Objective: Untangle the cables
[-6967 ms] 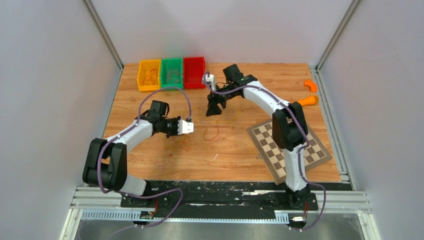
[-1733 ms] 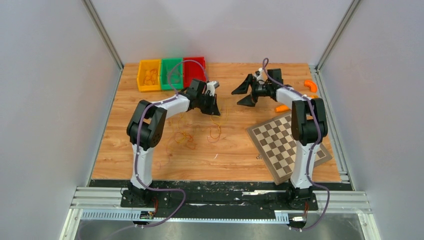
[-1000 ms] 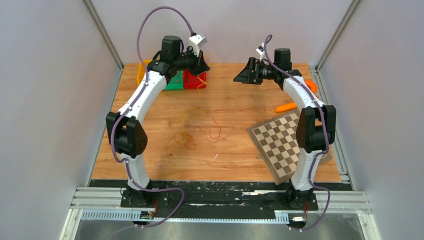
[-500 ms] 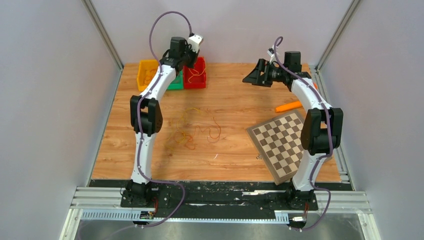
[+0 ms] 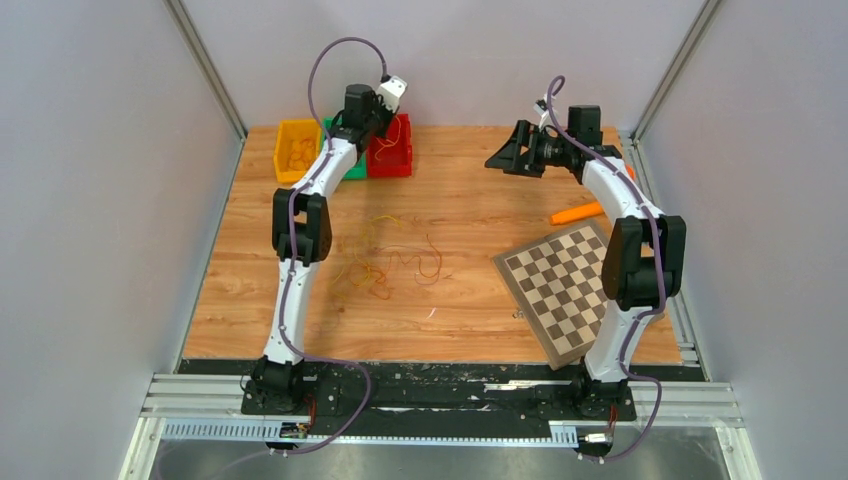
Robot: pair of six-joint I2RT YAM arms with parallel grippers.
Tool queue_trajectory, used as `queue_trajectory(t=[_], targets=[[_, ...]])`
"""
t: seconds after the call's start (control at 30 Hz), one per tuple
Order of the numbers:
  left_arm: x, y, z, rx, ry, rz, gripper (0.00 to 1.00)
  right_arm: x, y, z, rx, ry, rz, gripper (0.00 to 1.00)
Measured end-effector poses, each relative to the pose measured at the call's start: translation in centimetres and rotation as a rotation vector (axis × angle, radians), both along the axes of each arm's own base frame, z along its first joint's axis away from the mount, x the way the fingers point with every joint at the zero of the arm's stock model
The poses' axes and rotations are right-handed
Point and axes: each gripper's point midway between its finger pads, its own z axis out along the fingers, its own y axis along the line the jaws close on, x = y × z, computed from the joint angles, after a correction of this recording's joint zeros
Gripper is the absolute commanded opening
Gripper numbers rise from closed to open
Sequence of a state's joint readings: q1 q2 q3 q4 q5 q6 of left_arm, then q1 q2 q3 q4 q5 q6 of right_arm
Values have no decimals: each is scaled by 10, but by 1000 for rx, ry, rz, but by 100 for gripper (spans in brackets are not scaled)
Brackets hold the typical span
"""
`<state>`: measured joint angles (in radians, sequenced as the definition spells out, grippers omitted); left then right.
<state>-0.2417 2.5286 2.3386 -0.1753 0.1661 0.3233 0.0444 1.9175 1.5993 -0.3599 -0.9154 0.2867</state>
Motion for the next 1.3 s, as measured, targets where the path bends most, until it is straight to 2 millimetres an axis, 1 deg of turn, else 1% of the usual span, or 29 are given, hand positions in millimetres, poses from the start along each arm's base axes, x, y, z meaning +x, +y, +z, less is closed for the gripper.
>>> queue_trajectory(t=[0.07, 0.13, 0.17, 0.2, 0.27, 0.33, 0.43, 0.5, 0.53, 0.67, 0.7, 0.73, 0.83, 0.9, 0.97, 1.07, 1.13, 1.17, 1.3], targets=[[2, -3, -5, -7, 0, -10, 1, 0, 0, 0, 0, 0, 0, 98], [2, -4, -11, -9, 8, -15, 18, 0, -1, 0, 1, 0, -2, 98], [2, -4, -13, -11, 14, -16, 37, 0, -2, 0, 1, 0, -3, 98], [1, -5, -15, -12, 23, -19, 51, 1, -2, 0, 1, 1, -3, 98], [-3, -6, -17, -19, 39, -25, 60, 1, -3, 0, 2, 1, -5, 98], [-13, -7, -22, -23, 79, -32, 65, 1, -4, 0, 2, 2, -7, 98], [-31, -5, -23, -17, 142, -43, 67, 1, -4, 0, 4, 5, -8, 98], [-42, -4, -12, -15, 167, -52, 67, 1, -4, 0, 6, 5, -6, 98], [-47, -4, -3, -19, 171, -59, 67, 0, -4, 1, 7, 6, -5, 98], [-66, -6, 45, -38, 150, -91, 67, 0, -3, 1, 12, 8, -1, 98], [-70, -5, 59, -43, 135, -94, 68, -1, -3, 1, 13, 8, 1, 98], [-73, -4, 70, -48, 124, -96, 71, -1, -3, 2, 14, 8, 2, 98], [-75, 2, 95, -75, 91, -77, 75, -1, -3, 2, 16, 8, 4, 98], [-71, 7, 101, -111, 89, -44, 73, -1, -3, 2, 16, 9, 4, 98], [-63, 17, 99, -174, 109, 7, 71, -2, -3, -1, 16, 15, 5, 98], [-47, 39, 84, -283, 146, 90, 68, -6, -3, -8, 16, 36, 5, 98], [-34, 55, 67, -346, 167, 142, 66, -7, -3, -12, 16, 48, 4, 98], [-29, 60, 57, -369, 180, 158, 65, -8, -3, -13, 16, 51, 4, 98], [-11, 82, 11, -437, 237, 210, 61, -9, -3, -15, 16, 58, 4, 98]])
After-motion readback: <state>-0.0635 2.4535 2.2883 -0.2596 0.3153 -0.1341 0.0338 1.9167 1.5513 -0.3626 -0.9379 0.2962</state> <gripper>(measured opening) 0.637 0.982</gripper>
